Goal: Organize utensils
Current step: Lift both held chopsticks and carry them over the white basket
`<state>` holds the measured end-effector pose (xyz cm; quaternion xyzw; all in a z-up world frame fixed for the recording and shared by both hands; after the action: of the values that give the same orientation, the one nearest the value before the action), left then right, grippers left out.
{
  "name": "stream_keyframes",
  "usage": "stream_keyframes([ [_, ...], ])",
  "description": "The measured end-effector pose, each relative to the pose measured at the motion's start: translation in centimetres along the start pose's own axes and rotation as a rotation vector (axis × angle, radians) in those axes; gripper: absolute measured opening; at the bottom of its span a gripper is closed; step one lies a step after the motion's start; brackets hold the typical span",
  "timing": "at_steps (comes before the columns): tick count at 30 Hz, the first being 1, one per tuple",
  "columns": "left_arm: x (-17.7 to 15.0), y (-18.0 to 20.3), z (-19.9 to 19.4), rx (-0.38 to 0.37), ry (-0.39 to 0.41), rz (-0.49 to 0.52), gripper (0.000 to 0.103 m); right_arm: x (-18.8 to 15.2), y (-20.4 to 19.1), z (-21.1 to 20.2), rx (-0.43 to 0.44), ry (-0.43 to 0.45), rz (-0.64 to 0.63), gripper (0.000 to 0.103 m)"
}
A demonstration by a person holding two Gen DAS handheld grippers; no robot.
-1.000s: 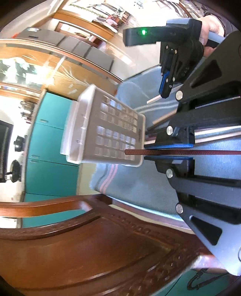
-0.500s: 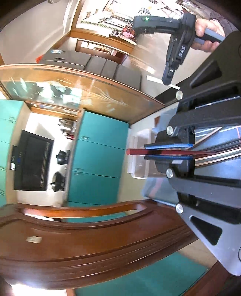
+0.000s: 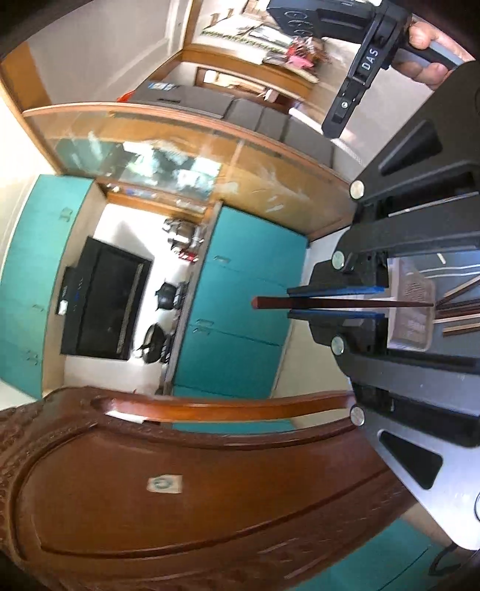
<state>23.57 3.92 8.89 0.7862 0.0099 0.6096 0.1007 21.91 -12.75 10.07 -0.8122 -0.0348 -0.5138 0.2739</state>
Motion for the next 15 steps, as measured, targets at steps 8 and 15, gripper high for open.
stream_keyframes([
  [8,4.0,-1.7,2.8,0.06,0.11,-0.054,0.007,4.5,1.0,1.5,0.005,0.119,0.077,0.006],
  [15,0.3,-1.9,9.3,0.137,0.027,-0.02,0.007,2.8,3.4,6.2,-0.13,0.132,0.036,0.006],
])
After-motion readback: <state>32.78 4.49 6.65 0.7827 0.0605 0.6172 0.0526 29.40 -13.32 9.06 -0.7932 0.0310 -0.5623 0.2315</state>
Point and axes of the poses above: each gripper's, at about its wrist camera, not at the fingertips, and z roughly the way its jaws point, y to its right, x to its top, the point moved 8 cm from there along z, roughly the way its jaws point, and after that the axes turned 5 degrees about z, right-handed, at the moved point
